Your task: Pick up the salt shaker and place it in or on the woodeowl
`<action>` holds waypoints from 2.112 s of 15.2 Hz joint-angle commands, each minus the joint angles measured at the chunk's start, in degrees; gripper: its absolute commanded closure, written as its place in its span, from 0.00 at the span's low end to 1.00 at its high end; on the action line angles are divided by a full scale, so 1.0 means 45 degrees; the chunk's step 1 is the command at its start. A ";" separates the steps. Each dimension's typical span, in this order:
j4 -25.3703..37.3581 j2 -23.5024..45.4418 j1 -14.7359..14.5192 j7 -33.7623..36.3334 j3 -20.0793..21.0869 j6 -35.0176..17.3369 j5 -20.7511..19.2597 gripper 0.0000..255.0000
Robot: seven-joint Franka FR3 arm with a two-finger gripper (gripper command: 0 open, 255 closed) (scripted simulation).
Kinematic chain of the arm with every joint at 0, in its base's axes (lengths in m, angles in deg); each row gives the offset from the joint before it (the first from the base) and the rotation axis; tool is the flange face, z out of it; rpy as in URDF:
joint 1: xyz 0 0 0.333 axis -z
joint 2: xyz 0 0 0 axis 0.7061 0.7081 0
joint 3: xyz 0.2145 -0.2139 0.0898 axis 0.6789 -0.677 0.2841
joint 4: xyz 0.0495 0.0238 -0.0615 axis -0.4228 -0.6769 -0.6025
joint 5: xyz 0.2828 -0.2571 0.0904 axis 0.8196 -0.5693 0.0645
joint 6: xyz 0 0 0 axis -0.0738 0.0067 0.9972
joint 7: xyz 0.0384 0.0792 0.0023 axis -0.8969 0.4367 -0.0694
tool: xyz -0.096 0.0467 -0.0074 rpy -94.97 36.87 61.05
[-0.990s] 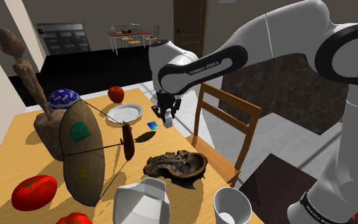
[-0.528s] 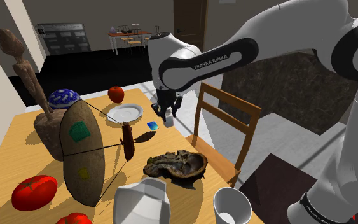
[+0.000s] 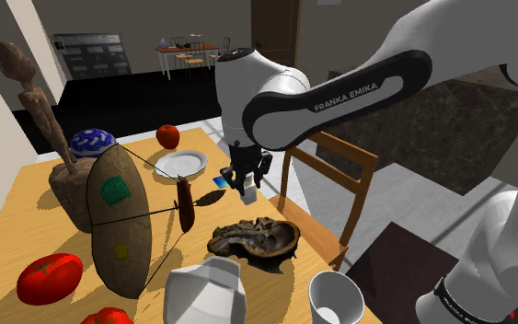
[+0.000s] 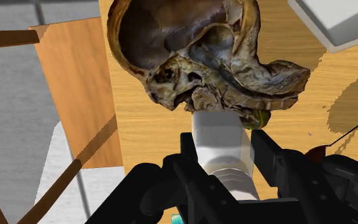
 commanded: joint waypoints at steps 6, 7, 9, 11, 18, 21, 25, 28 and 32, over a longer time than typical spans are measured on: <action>-0.1007 -0.0183 -0.0266 0.0669 0.0260 -0.0743 -0.0012 1.00; -0.1109 -0.0119 -0.0267 0.0711 0.0259 -0.0901 -0.0050 1.00; -0.1305 0.0016 -0.0270 0.0799 0.0255 -0.1216 -0.0132 1.00; -0.1490 0.0161 -0.0274 0.0892 0.0249 -0.1530 -0.0222 1.00; -0.1972 0.0651 -0.0293 0.1196 0.0218 -0.2443 -0.0531 1.00; -0.1971 0.0653 -0.0294 0.1197 0.0217 -0.2443 -0.0532 1.00; -0.1971 0.0653 -0.0294 0.1197 0.0217 -0.2443 -0.0532 0.00; -0.1971 0.0653 -0.0294 0.1197 0.0217 -0.2443 -0.0532 0.00; -0.1559 0.0248 -0.0321 0.1026 0.0288 -0.1662 -0.0272 0.00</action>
